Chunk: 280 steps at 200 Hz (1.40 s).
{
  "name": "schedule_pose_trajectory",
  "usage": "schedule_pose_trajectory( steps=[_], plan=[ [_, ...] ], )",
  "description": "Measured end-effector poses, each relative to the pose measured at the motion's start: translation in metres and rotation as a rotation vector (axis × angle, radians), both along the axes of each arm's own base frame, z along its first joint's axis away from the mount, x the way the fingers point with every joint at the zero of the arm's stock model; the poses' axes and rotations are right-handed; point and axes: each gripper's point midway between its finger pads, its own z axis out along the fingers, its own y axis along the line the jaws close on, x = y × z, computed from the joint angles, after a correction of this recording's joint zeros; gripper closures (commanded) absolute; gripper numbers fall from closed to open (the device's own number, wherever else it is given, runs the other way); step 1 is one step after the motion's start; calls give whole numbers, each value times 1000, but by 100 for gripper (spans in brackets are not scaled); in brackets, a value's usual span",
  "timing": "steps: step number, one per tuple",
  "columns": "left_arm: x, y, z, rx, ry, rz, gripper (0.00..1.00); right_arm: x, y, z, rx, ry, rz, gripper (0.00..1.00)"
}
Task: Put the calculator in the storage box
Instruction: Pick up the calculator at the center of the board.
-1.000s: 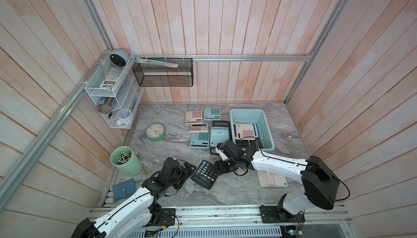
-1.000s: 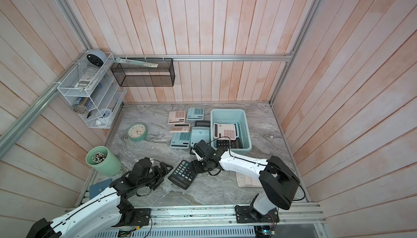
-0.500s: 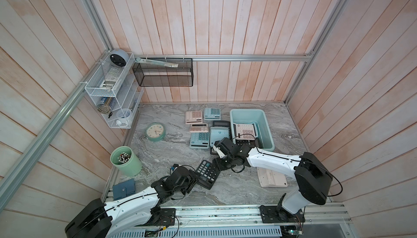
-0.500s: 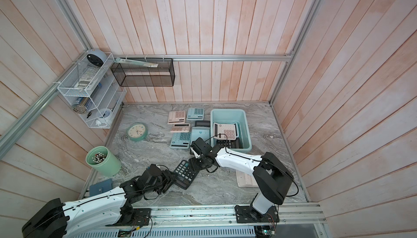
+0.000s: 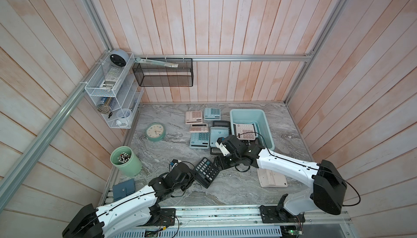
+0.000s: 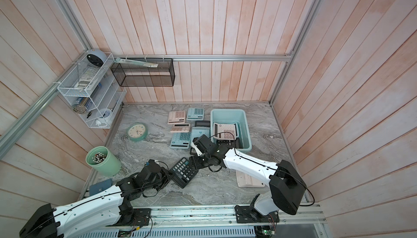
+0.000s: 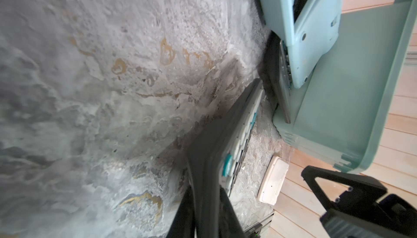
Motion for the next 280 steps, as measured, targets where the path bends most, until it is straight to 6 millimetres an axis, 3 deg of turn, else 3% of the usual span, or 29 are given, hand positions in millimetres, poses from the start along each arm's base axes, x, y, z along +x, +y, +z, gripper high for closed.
schedule_pose_trajectory(
  steps=[41, 86, 136, 198, 250, 280],
  plan=[
    [11, 22, 44, 43, -66, -42, 100, 4, -6, 27, 89, -3, -9, 22],
    [11, 15, 88, 40, -113, -221, 100, 11, -15, 62, 244, -29, -24, 21],
    [1, 8, 103, -37, -106, -362, 100, 21, -27, 80, 385, 24, -27, 23],
    [-2, -15, 129, -255, -153, -462, 100, 7, -17, 87, 508, 151, 57, 32],
    [-2, -26, 136, -362, -169, -494, 100, -6, -10, 89, 593, 242, 93, 49],
    [3, -30, 138, -388, -176, -494, 100, -10, -7, 97, 644, 262, 107, 73]
  ],
)
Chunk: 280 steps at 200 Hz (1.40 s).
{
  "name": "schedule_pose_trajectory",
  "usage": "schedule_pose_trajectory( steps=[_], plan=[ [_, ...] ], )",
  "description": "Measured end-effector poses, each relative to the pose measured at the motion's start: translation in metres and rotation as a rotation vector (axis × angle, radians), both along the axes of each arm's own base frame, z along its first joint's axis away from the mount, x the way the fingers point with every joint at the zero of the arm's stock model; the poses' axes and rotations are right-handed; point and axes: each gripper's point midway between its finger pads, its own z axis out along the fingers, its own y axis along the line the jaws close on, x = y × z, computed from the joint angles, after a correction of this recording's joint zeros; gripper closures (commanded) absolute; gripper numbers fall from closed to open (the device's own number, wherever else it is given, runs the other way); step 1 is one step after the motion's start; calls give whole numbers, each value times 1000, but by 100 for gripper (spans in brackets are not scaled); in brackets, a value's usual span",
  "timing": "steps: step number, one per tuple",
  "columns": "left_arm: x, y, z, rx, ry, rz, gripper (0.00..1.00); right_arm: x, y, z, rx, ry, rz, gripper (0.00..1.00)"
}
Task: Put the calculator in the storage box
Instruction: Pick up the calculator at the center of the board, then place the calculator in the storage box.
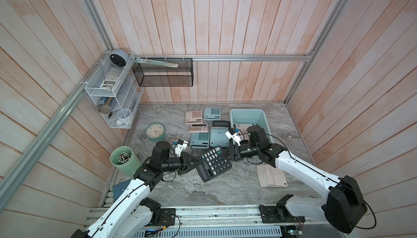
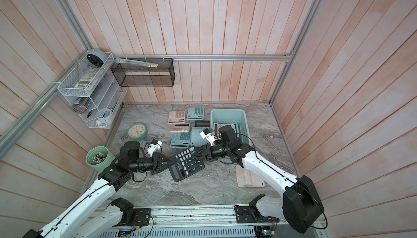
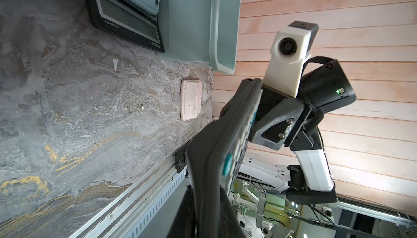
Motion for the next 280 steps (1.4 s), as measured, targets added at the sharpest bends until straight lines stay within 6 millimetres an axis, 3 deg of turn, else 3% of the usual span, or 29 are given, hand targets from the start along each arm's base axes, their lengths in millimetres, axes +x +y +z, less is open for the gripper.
schedule_pose_trajectory(
  steps=[19, 50, 68, 82, 123, 155, 181, 213, 280],
  plan=[
    [3, -1, 1, -6, -2, 0, 100, -2, 1, 7, 29, 8, 1, 85],
    [8, 3, 0, -4, -12, 17, 44, -2, -1, 16, 44, -17, -14, 98],
    [14, 10, 0, 11, -6, 54, 15, 2, -7, 15, 12, -27, -42, 100],
    [18, 16, 3, 39, -20, 82, 0, 10, -14, 16, -24, -43, -80, 100],
    [25, 35, 19, 152, -113, 164, 0, 46, -53, 42, -97, -147, -258, 100],
    [24, 40, 8, 177, -105, 191, 0, 81, -104, 64, -168, -221, -452, 100],
    [22, 43, -9, 193, -69, 207, 0, 105, -151, 67, -256, -248, -608, 100],
    [24, 44, -11, 191, -66, 216, 0, 122, -197, 52, -372, -220, -749, 100],
    [31, 41, -13, 190, -67, 218, 0, 138, -206, -8, -519, -69, -717, 100]
  ],
)
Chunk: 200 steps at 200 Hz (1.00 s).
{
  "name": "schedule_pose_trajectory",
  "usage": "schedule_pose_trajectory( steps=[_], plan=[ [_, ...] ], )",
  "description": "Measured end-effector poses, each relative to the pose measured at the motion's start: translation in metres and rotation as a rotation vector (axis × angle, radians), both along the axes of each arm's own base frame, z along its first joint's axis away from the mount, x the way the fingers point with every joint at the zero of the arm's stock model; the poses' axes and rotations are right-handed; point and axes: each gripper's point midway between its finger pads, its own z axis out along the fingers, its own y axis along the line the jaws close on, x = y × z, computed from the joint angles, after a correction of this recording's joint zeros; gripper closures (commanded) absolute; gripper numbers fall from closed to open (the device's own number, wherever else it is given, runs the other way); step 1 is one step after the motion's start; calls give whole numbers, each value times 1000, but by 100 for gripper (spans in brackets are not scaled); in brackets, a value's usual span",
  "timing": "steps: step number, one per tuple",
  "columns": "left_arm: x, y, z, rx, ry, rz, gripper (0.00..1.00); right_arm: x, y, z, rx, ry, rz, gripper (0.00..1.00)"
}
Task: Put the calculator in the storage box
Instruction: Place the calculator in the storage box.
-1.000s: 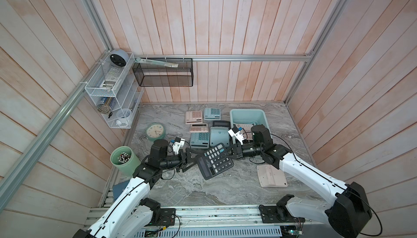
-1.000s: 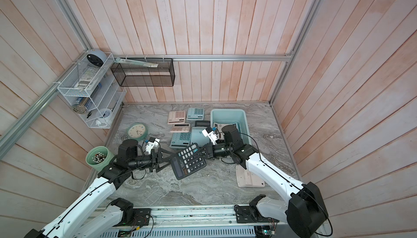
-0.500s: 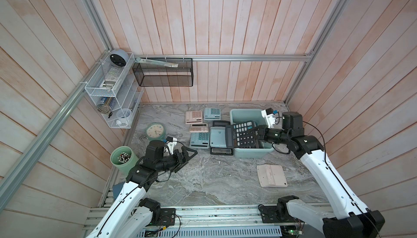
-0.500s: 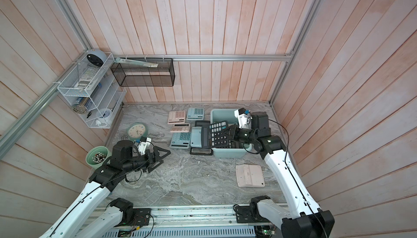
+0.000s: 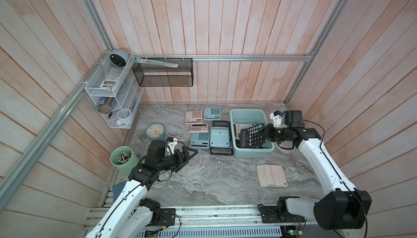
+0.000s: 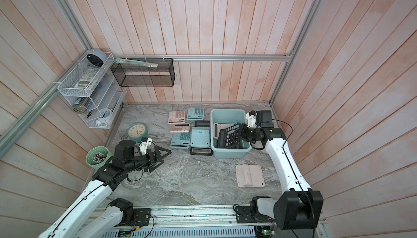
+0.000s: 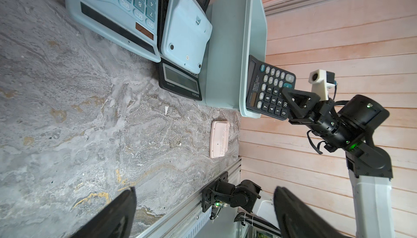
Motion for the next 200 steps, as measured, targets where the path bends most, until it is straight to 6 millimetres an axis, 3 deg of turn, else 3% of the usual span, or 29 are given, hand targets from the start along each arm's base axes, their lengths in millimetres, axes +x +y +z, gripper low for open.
schedule_pose_trajectory(
  steps=[115, 174, 200],
  plan=[
    [6, 0, -8, 14, 13, 12, 0, 5, 17, -55, -46, 150, 88, 100],
    [6, 0, -14, 21, 28, 14, 0, 8, 23, -72, -47, 174, 105, 100],
    [8, 1, -15, 24, 28, 17, 0, 4, 25, -82, -52, 199, 113, 87]
  ],
)
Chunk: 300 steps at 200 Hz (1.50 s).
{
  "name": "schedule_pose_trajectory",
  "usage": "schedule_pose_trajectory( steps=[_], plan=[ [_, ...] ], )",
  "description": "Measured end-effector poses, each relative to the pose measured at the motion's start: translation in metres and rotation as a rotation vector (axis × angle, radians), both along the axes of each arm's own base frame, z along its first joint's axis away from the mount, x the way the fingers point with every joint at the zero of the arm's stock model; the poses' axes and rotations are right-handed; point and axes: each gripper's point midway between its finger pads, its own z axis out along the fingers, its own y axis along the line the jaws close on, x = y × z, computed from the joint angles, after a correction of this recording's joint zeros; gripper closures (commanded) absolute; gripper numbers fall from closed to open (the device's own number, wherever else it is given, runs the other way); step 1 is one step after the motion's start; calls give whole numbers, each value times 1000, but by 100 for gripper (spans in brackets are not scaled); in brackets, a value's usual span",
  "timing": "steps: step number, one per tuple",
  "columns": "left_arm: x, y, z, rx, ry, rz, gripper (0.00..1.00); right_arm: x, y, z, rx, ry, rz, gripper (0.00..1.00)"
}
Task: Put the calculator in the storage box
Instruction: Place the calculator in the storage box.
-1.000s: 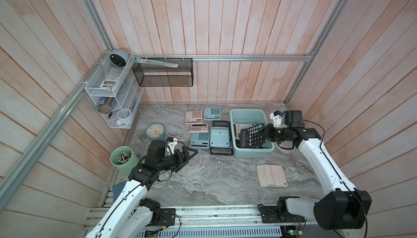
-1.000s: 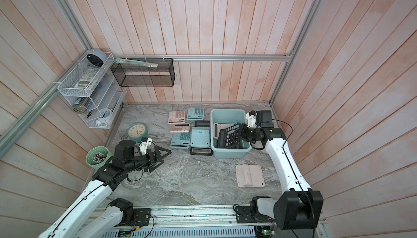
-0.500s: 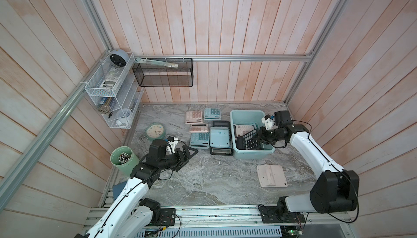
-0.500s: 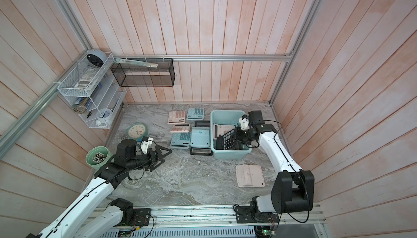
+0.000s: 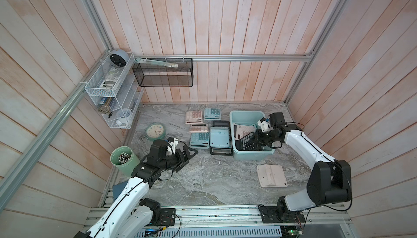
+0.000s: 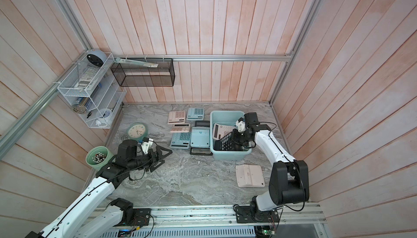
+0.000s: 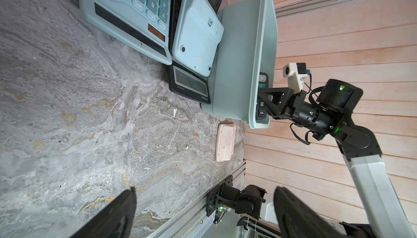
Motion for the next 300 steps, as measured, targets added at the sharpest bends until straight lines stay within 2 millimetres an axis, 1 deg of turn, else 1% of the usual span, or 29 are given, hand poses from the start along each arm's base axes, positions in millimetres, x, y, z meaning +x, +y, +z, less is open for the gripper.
schedule_pose_trajectory(
  steps=[16, 23, 37, 63, 82, 106, 137, 154, 170, 186, 206, 245, 266, 287, 300],
  plan=[
    [1, 0, -1, 3, 2, 3, 0, -5, 0, -6, -10, 23, 8, 81],
    [1, 0, -2, 4, 3, 3, 0, -7, -1, -7, -16, 32, 10, 80],
    [2, 0, -3, 4, -1, 5, 0, -10, -2, -9, -29, 43, 12, 76],
    [3, 1, -6, 8, 3, 9, 0, -18, -6, -13, -57, 73, 22, 65],
    [4, 1, -6, 13, 0, 16, 0, -21, -10, -13, -83, 81, 20, 60],
    [7, 4, -9, 28, -1, 30, 0, -23, -16, -4, -117, 62, 10, 51],
    [10, 11, -16, 71, 4, 63, 0, -21, -24, 18, -159, -13, -7, 41],
    [12, 15, -20, 96, 5, 85, 0, -22, -23, 30, -166, -55, -9, 40],
    [14, 19, -22, 115, 3, 107, 0, -24, -20, 36, -175, -84, 1, 40],
    [17, 22, -24, 129, 2, 124, 0, -25, -16, 37, -184, -93, 16, 40],
    [20, 24, -27, 146, 5, 142, 0, -25, -17, 35, -198, -91, 18, 40],
    [27, 31, -34, 186, 9, 183, 0, -16, -15, 20, -204, -67, 24, 40],
    [34, 35, -42, 215, 16, 211, 0, -14, -12, 6, -205, -47, 32, 40],
    [43, 36, -50, 232, 27, 234, 0, -16, -4, -11, -208, -15, 59, 40],
    [49, 35, -55, 231, 36, 244, 0, -18, 1, -17, -208, -1, 76, 40]
  ],
)
